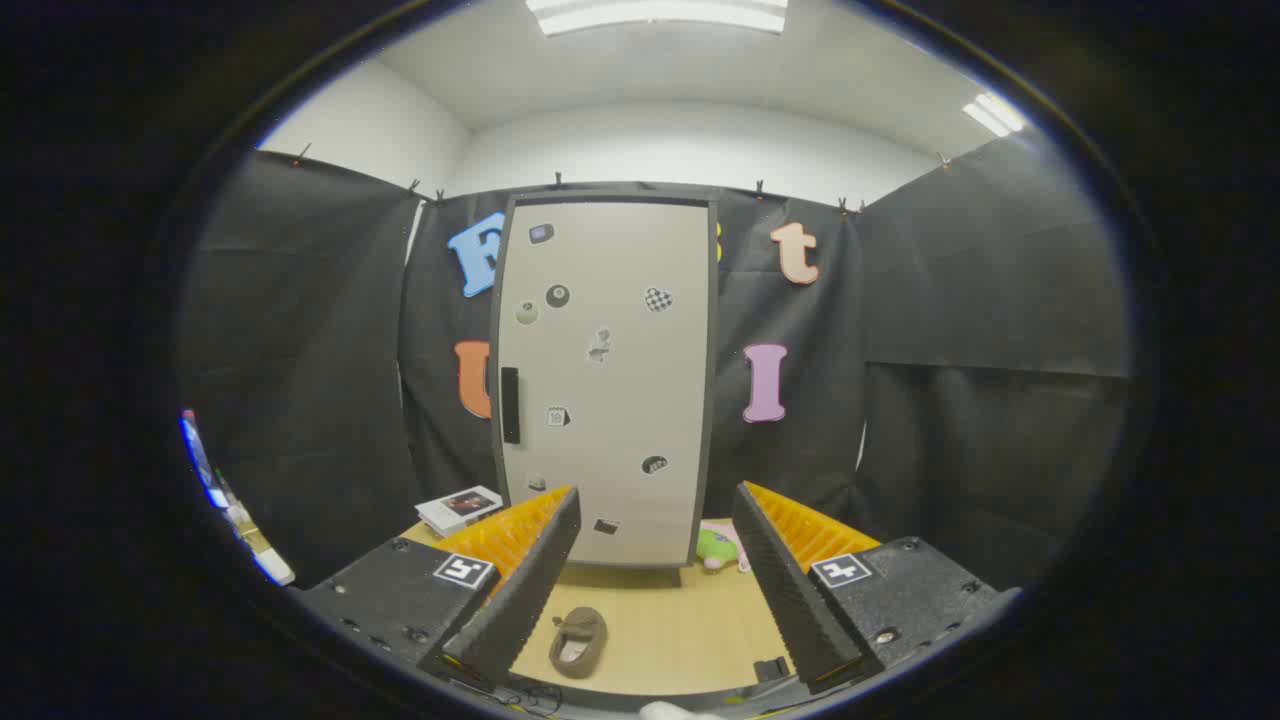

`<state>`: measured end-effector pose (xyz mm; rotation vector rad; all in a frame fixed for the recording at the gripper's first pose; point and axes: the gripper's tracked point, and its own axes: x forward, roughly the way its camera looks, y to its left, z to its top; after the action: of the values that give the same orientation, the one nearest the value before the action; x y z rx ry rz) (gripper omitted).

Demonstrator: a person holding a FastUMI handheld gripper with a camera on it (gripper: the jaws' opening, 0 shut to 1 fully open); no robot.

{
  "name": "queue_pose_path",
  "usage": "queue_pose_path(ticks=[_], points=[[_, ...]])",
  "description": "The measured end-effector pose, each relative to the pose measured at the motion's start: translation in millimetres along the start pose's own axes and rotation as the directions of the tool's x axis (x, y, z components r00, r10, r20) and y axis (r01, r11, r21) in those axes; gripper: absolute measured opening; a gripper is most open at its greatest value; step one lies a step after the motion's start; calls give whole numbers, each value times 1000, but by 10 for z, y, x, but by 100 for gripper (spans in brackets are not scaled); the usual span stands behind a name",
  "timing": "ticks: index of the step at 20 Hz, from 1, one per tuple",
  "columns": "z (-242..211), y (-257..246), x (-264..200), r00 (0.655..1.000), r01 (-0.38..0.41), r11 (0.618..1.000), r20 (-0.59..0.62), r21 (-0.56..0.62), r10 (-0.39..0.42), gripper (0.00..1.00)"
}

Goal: Open the shoe cabinet door, grab the shoes and put them into the shoe cabinet, then close the shoe cabinet door.

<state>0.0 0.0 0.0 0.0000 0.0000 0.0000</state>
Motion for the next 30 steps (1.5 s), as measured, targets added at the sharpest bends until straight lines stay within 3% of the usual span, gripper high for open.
queue_pose_path(ticks=[21, 30], points=[[-96, 63, 95, 1000, 15, 1000, -19, -14, -15, 100], [-302, 651, 891, 998, -20, 1000, -58, -1, 20, 100]])
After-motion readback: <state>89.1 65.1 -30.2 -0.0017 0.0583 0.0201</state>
